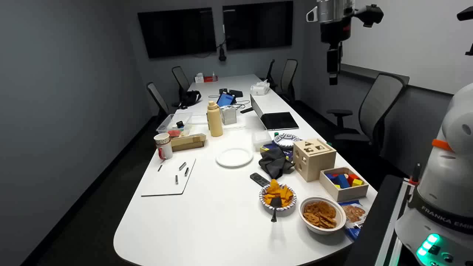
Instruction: Press a button on the remote control.
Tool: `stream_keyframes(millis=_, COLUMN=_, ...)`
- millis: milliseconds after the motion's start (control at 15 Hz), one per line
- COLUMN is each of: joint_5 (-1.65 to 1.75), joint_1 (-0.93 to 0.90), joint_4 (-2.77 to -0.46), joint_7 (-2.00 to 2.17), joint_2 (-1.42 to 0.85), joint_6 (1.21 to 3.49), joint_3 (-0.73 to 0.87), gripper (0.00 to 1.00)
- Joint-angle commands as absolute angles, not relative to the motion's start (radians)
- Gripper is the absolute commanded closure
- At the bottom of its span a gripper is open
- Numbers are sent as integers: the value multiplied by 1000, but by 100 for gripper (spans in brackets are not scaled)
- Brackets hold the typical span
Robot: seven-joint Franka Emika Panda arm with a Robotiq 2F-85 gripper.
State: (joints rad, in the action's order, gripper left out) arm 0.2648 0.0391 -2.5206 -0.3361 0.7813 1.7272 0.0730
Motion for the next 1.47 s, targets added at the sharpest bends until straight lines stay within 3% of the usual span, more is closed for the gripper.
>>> stream_keyframes(millis=0, joint_5=275, joint_1=18, joint_4=-2518, joint_7=-325, joint_2=781, joint_6=1721, joint_3=88, gripper=0)
stream_keyframes(millis=467, joint_5=260, joint_1=10, joint_4=-2490, joint_7=-270, joint_2=664, joint_6=1820, joint_3=78, gripper=0)
stream_keyframes(millis=933, joint_5=213, joint_1=-9, joint_4=-2455, joint_7=-113, joint_2=245, joint_6=2302, joint_3=37, gripper=0)
stream_keyframes(millis=1400, joint_5=190, joint_1=2, joint_4=-2287, joint_7=-50, joint_2=-224, joint_6=2559, joint_3=23, gripper=0)
